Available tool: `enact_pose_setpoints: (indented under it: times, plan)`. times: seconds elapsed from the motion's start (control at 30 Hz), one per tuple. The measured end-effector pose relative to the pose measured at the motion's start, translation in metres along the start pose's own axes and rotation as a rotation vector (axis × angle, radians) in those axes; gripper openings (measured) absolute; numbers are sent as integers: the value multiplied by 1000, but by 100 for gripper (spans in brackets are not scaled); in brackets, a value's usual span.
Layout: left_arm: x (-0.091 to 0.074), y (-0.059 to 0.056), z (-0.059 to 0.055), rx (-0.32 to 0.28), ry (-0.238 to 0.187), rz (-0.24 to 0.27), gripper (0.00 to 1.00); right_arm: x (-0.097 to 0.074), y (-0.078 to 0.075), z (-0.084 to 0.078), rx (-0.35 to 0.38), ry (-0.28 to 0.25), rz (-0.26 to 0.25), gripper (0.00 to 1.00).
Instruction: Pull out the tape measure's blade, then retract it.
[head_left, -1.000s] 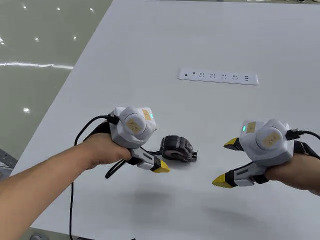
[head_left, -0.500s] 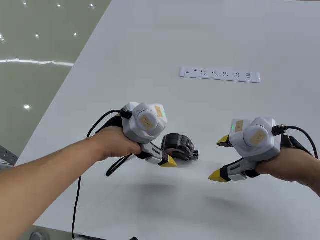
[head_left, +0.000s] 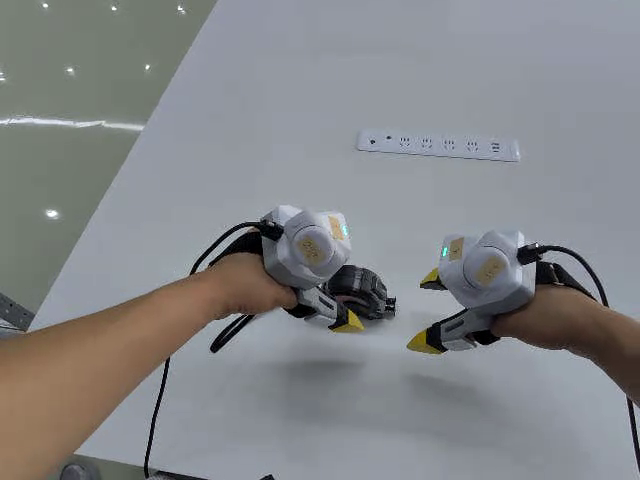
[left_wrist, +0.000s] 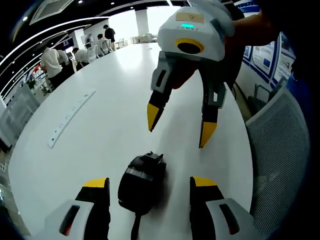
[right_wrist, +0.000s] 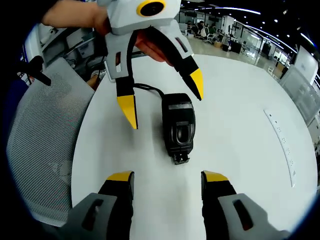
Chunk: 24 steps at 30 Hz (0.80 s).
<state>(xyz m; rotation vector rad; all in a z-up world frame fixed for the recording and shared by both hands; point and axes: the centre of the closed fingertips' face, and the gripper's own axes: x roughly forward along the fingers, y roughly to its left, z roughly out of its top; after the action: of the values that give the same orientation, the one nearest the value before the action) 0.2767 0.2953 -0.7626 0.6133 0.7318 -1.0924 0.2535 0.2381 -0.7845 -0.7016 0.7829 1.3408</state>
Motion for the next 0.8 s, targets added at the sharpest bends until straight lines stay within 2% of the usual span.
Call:
enact_pose_setpoints:
  times: [0.4, 0.8]
  plan:
    - [8, 4, -3, 42, 10, -4, 54, 16, -7, 5, -15, -4, 9, 46]
    - [13, 9, -4, 97, 7, 5, 47, 31, -13, -1, -46, 13, 22, 40]
